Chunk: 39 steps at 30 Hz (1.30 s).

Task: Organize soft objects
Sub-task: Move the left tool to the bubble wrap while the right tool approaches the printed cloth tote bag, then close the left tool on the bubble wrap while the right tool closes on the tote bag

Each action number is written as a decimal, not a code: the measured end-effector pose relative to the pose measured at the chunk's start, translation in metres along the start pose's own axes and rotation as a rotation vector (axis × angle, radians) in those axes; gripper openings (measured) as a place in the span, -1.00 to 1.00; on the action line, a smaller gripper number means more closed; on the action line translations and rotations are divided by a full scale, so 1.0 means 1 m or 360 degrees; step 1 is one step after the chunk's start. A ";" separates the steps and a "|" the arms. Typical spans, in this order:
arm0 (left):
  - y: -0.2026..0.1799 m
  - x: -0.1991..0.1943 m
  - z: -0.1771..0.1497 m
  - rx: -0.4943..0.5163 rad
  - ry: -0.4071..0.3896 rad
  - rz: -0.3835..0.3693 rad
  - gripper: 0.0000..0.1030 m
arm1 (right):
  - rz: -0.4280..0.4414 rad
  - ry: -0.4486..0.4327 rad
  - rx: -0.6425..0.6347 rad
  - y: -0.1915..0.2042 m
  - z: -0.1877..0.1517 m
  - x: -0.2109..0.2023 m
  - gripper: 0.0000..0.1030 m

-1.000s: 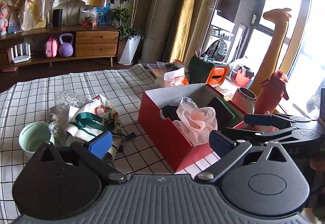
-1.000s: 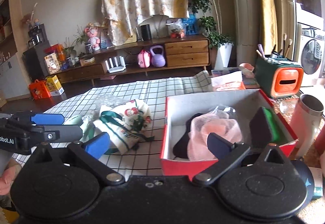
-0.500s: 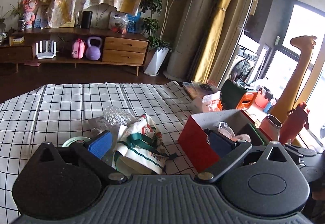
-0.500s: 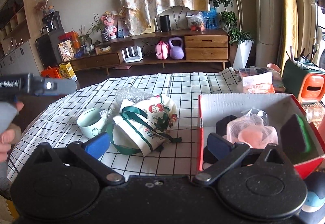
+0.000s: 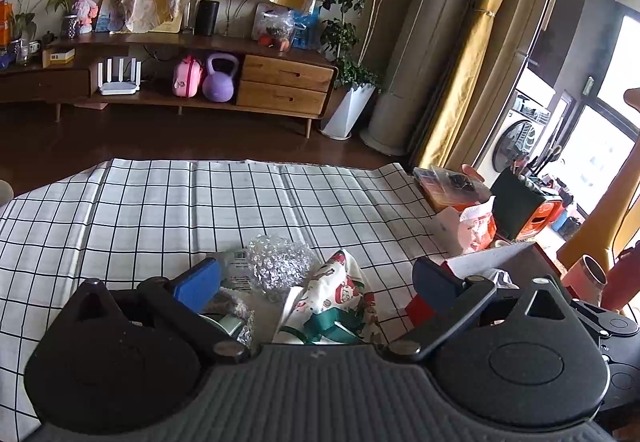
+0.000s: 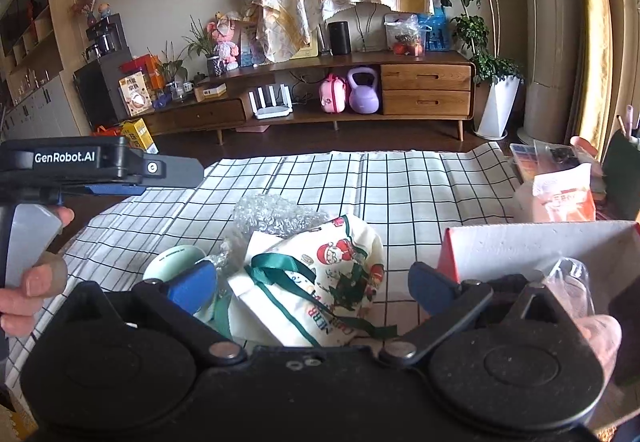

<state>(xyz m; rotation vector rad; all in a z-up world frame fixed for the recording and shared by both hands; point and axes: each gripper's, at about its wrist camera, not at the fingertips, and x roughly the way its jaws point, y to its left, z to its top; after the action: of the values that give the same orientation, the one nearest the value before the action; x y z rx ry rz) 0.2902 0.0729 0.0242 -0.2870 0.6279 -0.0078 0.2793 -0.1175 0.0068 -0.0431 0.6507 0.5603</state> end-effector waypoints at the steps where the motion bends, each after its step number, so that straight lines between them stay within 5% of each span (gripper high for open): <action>1: 0.003 0.006 0.001 -0.0007 0.0004 0.0013 0.99 | -0.0007 0.0011 0.0001 0.001 0.002 0.008 0.98; 12: 0.023 0.066 0.006 -0.0112 0.0071 0.0150 0.99 | -0.0094 0.0069 0.0077 -0.002 0.017 0.085 0.98; 27: 0.034 0.127 0.004 -0.0215 0.0206 0.0142 0.96 | -0.0165 0.0170 0.0220 -0.013 0.009 0.157 0.85; 32: 0.028 0.139 -0.001 -0.0204 0.0243 0.0121 0.61 | -0.0121 0.0186 0.0249 -0.011 0.008 0.165 0.59; 39: 0.023 0.145 -0.007 -0.0164 0.0267 0.0095 -0.15 | -0.0086 0.0181 0.0275 -0.012 0.005 0.163 0.20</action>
<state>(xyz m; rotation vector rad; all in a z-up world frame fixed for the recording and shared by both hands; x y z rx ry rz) 0.4017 0.0799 -0.0709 -0.3693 0.8050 0.0586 0.3951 -0.0483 -0.0860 0.0698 0.8042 0.4503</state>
